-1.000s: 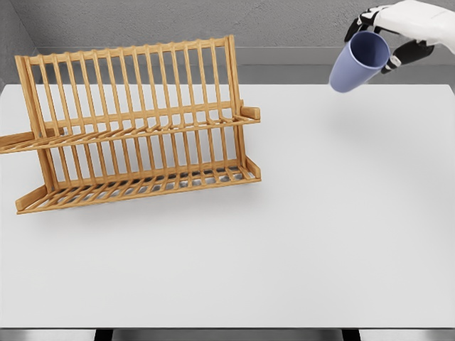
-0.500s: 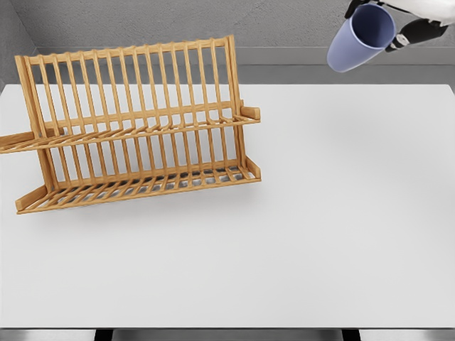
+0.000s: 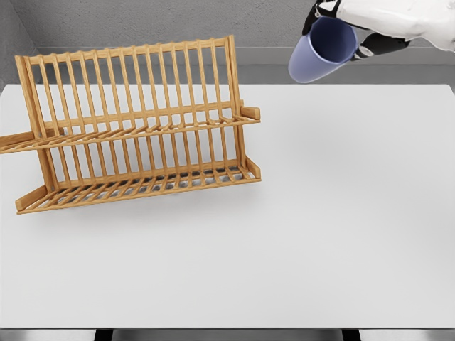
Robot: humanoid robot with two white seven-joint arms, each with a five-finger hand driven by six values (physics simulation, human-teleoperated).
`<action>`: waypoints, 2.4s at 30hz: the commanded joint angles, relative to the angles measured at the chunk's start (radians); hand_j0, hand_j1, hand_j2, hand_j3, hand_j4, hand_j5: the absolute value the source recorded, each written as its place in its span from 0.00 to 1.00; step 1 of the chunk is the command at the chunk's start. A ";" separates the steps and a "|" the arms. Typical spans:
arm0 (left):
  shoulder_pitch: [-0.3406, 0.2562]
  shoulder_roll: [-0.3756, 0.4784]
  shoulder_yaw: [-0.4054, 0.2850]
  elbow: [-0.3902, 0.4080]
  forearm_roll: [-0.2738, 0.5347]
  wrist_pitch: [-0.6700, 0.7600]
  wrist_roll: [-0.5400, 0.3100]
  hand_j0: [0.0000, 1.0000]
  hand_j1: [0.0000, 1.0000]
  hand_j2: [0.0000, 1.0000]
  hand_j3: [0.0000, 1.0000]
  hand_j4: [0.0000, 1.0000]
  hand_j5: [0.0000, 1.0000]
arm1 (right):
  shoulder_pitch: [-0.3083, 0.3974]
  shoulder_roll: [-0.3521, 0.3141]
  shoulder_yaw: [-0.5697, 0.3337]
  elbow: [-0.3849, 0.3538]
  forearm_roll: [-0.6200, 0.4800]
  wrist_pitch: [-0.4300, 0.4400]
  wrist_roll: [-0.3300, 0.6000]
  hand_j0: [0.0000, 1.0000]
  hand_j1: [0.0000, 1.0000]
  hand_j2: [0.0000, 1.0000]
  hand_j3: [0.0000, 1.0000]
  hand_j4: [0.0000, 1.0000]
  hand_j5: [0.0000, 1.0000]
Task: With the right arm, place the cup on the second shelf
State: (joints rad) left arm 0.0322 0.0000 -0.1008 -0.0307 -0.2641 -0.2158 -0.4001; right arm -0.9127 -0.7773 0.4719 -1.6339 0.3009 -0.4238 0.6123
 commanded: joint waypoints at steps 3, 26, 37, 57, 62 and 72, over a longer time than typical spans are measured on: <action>0.000 0.000 0.000 0.000 0.000 0.000 0.000 1.00 1.00 1.00 1.00 1.00 1.00 | 0.000 0.003 0.001 -0.053 -0.005 0.003 -0.001 0.53 0.53 0.53 0.53 0.53 0.53; 0.000 0.000 0.000 0.000 0.000 0.000 0.000 1.00 1.00 1.00 1.00 1.00 1.00 | 0.002 0.161 0.036 -0.077 -0.005 0.005 -0.001 0.52 0.52 0.52 0.52 0.52 0.52; 0.000 0.000 0.000 0.000 0.000 0.000 0.000 1.00 1.00 1.00 1.00 1.00 1.00 | 0.017 0.191 0.097 -0.075 -0.005 0.003 -0.001 0.53 0.53 0.53 0.53 0.53 0.53; 0.000 0.000 0.000 0.000 0.000 0.000 0.000 1.00 1.00 1.00 1.00 1.00 1.00 | 0.051 0.184 0.131 -0.064 0.004 0.002 -0.001 1.00 1.00 1.00 1.00 1.00 1.00; 0.000 0.000 0.000 0.000 0.000 0.000 0.000 1.00 1.00 1.00 1.00 1.00 1.00 | 0.046 0.168 0.084 -0.096 0.000 -0.010 -0.001 1.00 1.00 1.00 1.00 1.00 1.00; 0.000 0.000 0.000 0.000 0.000 0.000 0.000 1.00 1.00 1.00 1.00 1.00 1.00 | 0.452 -0.034 -0.398 -0.121 -0.012 -0.162 -0.001 1.00 1.00 1.00 1.00 1.00 1.00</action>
State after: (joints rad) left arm 0.0323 0.0000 -0.1008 -0.0307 -0.2641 -0.2159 -0.4000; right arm -0.3832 -0.7844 0.1633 -1.7515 0.2947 -0.5628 0.6112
